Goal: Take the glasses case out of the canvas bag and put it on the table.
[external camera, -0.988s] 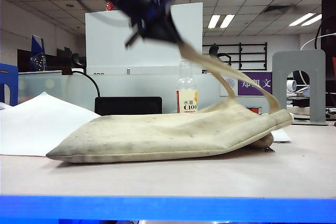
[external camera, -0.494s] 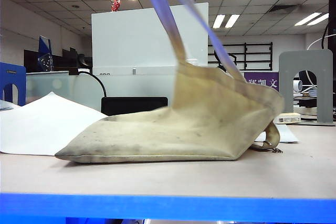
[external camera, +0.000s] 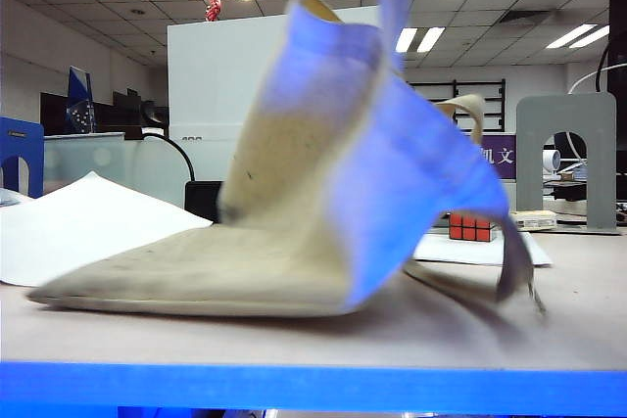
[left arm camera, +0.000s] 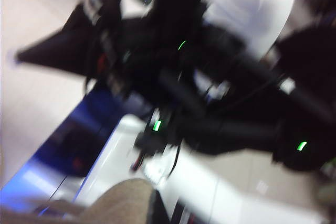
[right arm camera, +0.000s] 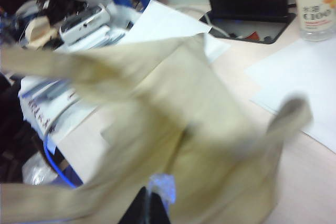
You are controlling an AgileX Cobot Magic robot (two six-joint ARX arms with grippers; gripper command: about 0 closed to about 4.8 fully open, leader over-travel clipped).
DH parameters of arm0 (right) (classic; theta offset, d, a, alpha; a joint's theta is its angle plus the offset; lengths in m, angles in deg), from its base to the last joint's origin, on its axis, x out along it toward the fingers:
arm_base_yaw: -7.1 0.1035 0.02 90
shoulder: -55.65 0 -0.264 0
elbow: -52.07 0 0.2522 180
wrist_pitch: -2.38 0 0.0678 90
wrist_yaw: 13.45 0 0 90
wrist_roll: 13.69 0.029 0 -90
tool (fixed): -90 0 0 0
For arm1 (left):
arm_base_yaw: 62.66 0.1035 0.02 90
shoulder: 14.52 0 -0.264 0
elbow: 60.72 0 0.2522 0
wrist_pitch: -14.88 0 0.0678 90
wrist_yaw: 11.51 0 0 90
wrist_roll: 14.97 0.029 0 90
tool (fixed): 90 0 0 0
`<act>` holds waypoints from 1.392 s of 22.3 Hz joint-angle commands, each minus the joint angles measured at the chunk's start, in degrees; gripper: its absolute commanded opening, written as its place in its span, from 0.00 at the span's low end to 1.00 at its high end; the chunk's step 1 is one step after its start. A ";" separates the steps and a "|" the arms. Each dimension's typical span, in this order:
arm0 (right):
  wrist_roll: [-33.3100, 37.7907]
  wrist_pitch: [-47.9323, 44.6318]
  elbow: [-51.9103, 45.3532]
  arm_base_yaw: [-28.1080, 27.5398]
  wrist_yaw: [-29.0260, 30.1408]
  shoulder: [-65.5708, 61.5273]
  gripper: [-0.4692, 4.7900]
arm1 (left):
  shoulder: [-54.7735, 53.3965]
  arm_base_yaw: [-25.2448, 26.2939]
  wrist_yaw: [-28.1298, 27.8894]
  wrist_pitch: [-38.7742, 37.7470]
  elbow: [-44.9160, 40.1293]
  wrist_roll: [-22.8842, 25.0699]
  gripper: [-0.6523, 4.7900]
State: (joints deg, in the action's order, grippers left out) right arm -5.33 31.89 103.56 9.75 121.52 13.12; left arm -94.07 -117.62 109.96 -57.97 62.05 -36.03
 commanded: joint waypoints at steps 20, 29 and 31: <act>-8.35 -9.07 -2.97 38.32 -12.72 -17.22 0.08 | 2.34 10.34 26.60 21.22 0.26 -18.34 0.11; 6.86 -17.31 -1.22 32.89 3.21 -10.60 0.08 | 4.37 9.77 16.17 1.79 0.04 -6.34 0.11; 2.78 -11.78 -1.22 33.40 -3.08 -10.62 0.08 | 4.44 9.73 17.90 5.01 0.11 -7.13 0.11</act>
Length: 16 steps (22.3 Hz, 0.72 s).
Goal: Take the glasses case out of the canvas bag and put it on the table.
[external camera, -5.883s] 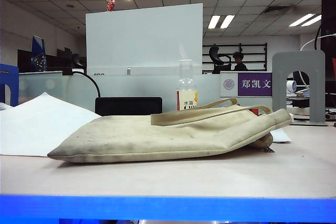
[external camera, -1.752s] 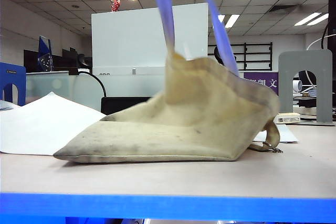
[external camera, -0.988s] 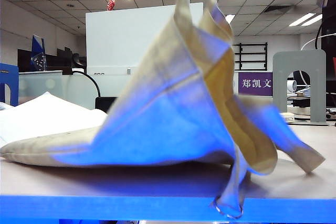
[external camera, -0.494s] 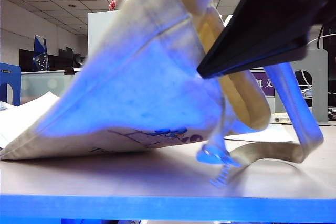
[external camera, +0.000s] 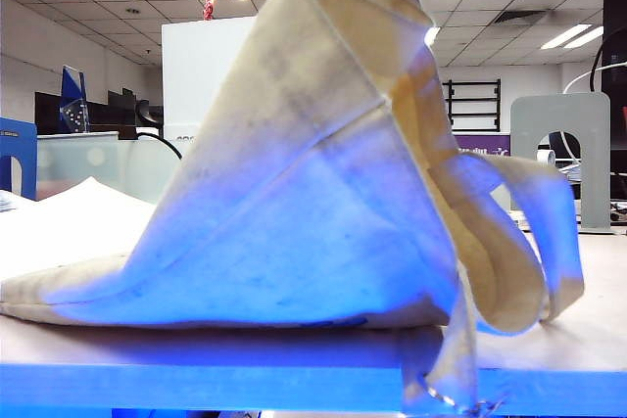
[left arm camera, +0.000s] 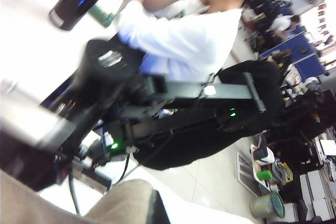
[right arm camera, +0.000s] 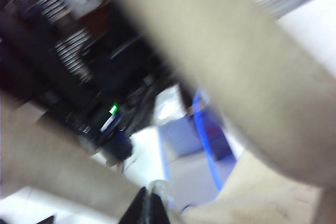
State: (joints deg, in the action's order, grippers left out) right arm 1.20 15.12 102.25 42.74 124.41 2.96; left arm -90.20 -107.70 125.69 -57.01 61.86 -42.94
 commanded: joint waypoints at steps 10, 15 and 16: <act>-9.11 27.65 0.11 4.11 -13.11 2.19 0.08 | 0.52 0.00 -1.14 7.34 0.31 -0.52 0.11; -9.18 22.14 0.17 12.31 -24.00 3.61 0.08 | 0.37 -0.17 2.73 7.72 0.33 -3.32 0.11; -9.18 19.10 0.20 12.13 -23.98 1.77 0.08 | 0.39 -0.22 5.09 7.65 0.33 -4.04 0.11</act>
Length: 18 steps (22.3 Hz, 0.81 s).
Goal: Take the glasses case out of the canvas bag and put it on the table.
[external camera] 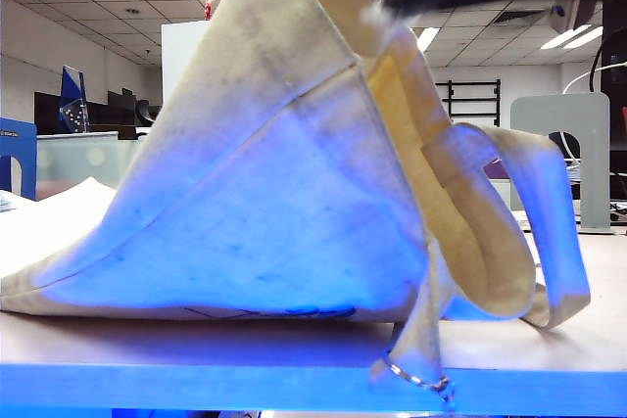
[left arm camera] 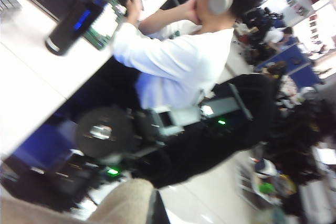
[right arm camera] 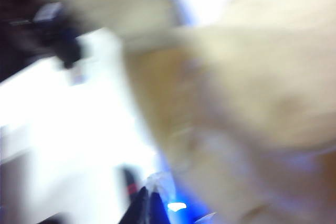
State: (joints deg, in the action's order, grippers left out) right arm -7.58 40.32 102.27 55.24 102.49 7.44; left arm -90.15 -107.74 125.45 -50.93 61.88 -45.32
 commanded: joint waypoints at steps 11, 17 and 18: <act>-10.97 -13.99 0.04 -11.54 -12.00 -20.09 0.08 | 2.05 -0.57 11.50 10.38 0.39 -8.70 0.11; -9.29 -12.79 0.22 -0.04 -12.87 -20.81 0.08 | 1.09 2.19 10.25 18.82 0.26 -11.61 0.11; -6.93 -12.39 0.22 2.82 -14.73 -17.57 0.08 | 0.74 3.17 10.27 17.68 0.26 -11.41 0.11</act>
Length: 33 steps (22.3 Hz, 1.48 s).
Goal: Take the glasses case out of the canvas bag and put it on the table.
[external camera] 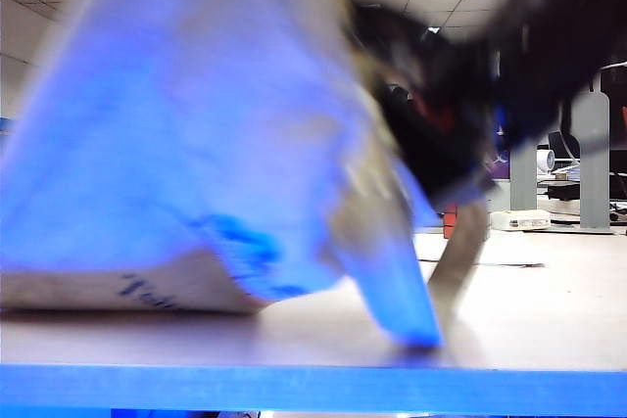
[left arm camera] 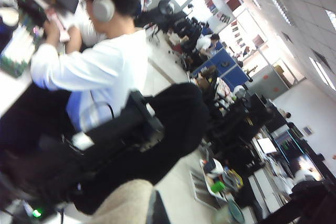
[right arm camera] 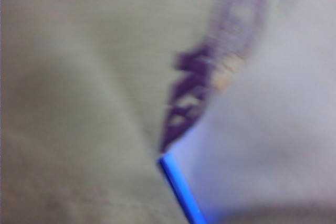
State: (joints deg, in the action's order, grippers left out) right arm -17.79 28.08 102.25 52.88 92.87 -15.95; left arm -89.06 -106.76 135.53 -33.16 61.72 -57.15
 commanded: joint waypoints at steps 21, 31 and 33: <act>9.88 11.74 0.17 13.40 -8.72 16.11 0.08 | -0.76 5.90 1.33 -2.69 0.55 2.25 0.11; 9.88 10.14 0.22 13.49 -5.81 15.80 0.08 | -0.79 5.01 2.78 -0.81 0.48 1.90 0.11; 9.88 7.85 0.31 13.27 -5.68 14.45 0.08 | -0.81 3.06 2.80 -0.81 0.48 1.42 0.11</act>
State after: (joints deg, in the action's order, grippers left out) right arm -7.74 37.29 102.32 66.23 86.79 -0.78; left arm -90.20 -103.24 137.56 -35.52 61.92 -55.62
